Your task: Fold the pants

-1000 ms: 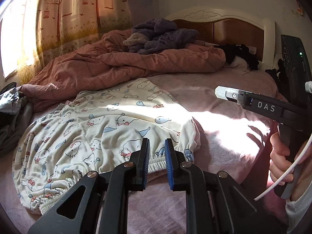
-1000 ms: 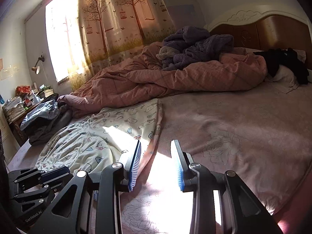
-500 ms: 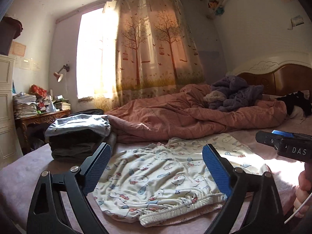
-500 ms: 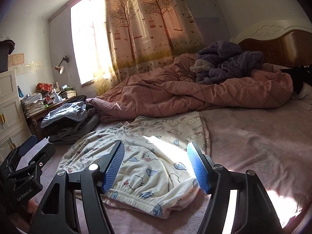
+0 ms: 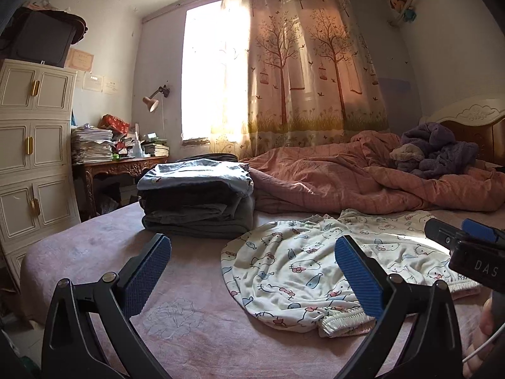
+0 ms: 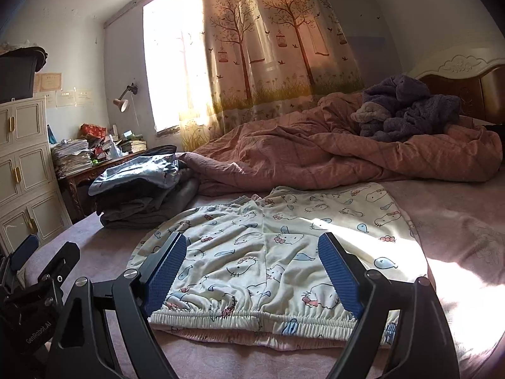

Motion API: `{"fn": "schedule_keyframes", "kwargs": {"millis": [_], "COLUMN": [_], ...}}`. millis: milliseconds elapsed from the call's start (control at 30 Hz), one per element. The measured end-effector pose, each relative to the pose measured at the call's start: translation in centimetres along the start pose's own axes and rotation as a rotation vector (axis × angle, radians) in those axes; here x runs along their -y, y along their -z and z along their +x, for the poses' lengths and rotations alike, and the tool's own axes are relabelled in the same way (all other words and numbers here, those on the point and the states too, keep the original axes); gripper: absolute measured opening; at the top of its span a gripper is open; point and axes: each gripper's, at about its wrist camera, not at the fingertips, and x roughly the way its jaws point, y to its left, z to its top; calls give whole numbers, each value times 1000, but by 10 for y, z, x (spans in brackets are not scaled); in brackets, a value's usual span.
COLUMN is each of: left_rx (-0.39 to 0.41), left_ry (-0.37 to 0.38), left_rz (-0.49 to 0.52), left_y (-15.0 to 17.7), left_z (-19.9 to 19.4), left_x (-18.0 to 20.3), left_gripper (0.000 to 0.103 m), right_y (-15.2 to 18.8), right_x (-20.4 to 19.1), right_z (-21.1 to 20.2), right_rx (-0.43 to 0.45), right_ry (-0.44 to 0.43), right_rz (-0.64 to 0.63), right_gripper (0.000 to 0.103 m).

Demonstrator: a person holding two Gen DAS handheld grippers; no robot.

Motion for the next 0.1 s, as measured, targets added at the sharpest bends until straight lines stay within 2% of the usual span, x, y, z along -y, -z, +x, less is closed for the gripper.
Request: {"fn": "schedule_keyframes", "kwargs": {"millis": [100], "left_rx": [7], "left_ry": [3], "left_rz": [-16], "left_y": [2], "left_z": [-4], "left_x": [-4], "left_gripper": [103], "right_y": [8], "right_x": [-5], "right_z": [2], "right_rx": [4], "right_ry": [31], "right_rz": [-34], "right_gripper": [87]}}
